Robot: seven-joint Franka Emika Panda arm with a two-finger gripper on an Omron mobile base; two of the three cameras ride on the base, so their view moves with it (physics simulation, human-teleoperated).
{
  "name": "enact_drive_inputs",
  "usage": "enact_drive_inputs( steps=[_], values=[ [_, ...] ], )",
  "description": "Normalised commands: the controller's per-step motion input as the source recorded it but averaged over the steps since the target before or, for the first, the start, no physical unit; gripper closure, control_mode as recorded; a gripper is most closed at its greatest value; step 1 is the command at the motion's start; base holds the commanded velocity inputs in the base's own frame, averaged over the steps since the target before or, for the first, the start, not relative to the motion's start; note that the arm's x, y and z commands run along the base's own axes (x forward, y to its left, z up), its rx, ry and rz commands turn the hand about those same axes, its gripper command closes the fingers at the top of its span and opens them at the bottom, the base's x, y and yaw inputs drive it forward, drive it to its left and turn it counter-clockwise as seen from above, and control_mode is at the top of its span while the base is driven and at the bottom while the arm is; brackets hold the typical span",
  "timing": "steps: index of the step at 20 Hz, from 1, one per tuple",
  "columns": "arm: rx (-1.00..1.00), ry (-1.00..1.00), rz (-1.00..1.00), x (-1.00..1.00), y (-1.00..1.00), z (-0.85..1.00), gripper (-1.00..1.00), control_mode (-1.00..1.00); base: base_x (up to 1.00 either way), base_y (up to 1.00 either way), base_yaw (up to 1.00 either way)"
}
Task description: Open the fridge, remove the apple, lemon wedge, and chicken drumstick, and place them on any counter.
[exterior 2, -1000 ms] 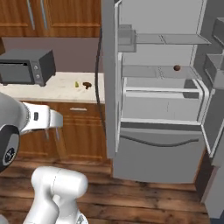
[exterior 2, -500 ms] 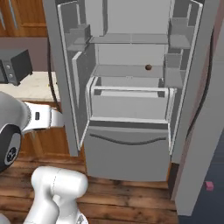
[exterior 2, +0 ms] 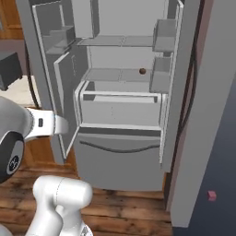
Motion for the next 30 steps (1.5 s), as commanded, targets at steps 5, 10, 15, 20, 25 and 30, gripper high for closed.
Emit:
enact_drive_inputs(
  steps=[5, 10, 15, 20, 25, 30],
  values=[
    [0.00, 0.00, 0.00, 0.00, 0.00, 0.00, -1.00, 1.00, 0.75, 0.00, 0.00],
    [0.00, 0.00, 0.00, 0.00, 0.00, 0.00, -1.00, 1.00, 0.90, -0.09, 0.01],
    [0.00, 0.00, 0.00, 0.00, 0.00, 0.00, -1.00, 1.00, 0.71, -0.21, 0.00],
    [0.00, 0.00, 0.00, 0.00, 0.00, 0.00, -1.00, 1.00, 0.63, -0.26, 0.00],
    [0.00, 0.00, 0.00, 0.00, 0.00, 0.00, -1.00, 1.00, 0.47, -0.46, 0.00],
    [0.00, 0.00, 0.00, 0.00, 0.00, 0.00, -1.00, 1.00, 0.48, -0.35, 0.00]
  ],
)
